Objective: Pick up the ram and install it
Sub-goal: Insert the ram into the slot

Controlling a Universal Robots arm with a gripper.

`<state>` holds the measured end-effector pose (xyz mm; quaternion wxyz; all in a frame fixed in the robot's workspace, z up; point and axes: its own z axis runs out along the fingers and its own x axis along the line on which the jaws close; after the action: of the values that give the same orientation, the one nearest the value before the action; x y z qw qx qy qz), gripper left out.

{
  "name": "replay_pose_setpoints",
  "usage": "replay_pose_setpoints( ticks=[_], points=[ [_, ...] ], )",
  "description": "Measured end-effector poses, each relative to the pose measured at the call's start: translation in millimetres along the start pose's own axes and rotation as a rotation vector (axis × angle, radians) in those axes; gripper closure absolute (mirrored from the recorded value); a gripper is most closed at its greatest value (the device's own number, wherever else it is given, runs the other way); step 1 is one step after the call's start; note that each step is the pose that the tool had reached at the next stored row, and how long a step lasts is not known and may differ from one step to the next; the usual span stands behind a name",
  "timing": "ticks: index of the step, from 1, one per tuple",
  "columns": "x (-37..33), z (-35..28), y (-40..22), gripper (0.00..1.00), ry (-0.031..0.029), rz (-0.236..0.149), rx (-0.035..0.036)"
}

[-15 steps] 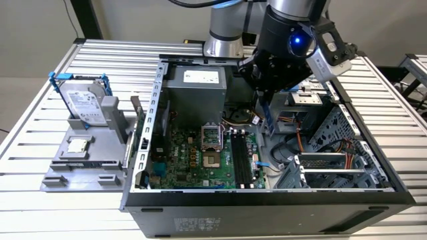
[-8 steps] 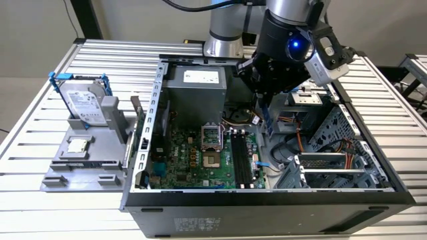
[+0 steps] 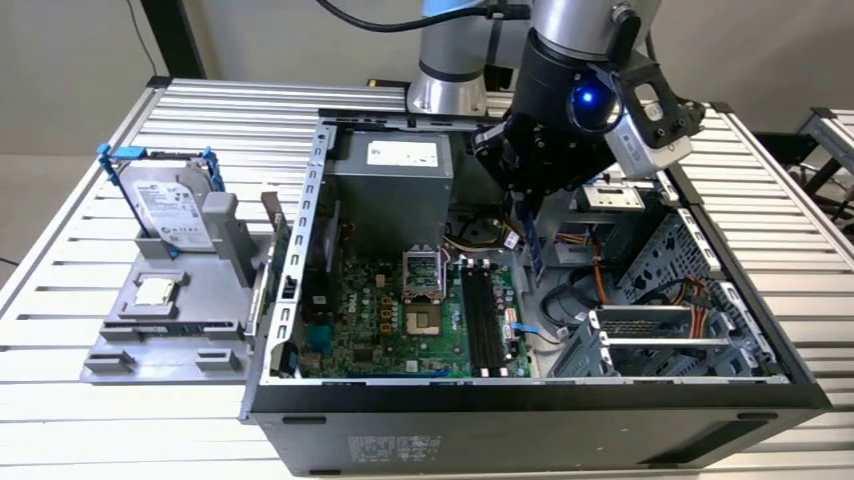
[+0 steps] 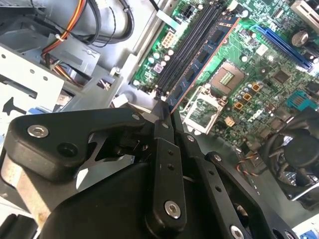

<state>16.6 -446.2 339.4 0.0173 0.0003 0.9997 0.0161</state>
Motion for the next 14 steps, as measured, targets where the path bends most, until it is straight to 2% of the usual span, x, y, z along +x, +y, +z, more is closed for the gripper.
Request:
replay_pose_setpoints(
  ticks=[10, 14],
  points=[
    [0.0, 0.2, 0.0, 1.0, -0.0002, 0.004, 0.0],
    [0.1, 2.5, -0.1, 1.0, -0.0002, 0.005, 0.0]
  ],
)
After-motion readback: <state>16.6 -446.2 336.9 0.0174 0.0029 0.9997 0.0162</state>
